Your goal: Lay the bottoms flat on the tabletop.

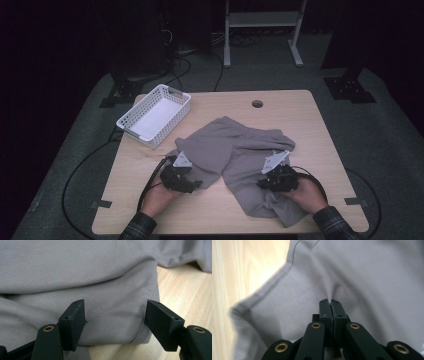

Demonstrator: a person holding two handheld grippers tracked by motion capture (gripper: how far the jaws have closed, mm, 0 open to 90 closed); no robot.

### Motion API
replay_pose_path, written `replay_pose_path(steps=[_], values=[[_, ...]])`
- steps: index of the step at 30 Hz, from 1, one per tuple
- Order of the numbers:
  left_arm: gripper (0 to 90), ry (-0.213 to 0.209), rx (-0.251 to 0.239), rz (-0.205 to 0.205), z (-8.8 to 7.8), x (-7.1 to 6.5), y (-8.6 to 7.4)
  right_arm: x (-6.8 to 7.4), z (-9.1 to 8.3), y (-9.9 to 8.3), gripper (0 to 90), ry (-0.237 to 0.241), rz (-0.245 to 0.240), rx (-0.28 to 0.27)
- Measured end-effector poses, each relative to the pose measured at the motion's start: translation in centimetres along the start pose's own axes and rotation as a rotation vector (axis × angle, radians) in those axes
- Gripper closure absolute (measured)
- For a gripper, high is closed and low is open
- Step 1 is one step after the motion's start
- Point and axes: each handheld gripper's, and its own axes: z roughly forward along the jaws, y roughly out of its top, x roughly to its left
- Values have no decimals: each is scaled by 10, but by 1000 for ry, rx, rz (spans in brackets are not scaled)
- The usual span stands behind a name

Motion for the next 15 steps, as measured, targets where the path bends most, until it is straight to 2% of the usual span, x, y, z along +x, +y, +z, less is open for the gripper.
replay_pose_path(steps=[6, 9, 10, 11, 15], values=[[322, 1, 3, 3, 0, 0, 0, -26, -14, 19, 888, -117, 75, -84], [322, 1, 1, 3, 0, 0, 0, -44, -14, 24, 887, -173, 114, -99], [320, 1, 1, 3, 0, 0, 0, -44, -14, 24, 887, -173, 114, -99], [320, -1, 5, 8, 0, 0, 0, -57, -13, 26, 887, -214, 141, -112], [319, -3, 5, 10, 0, 0, 0, -79, -11, 27, 886, -252, 199, -126]])
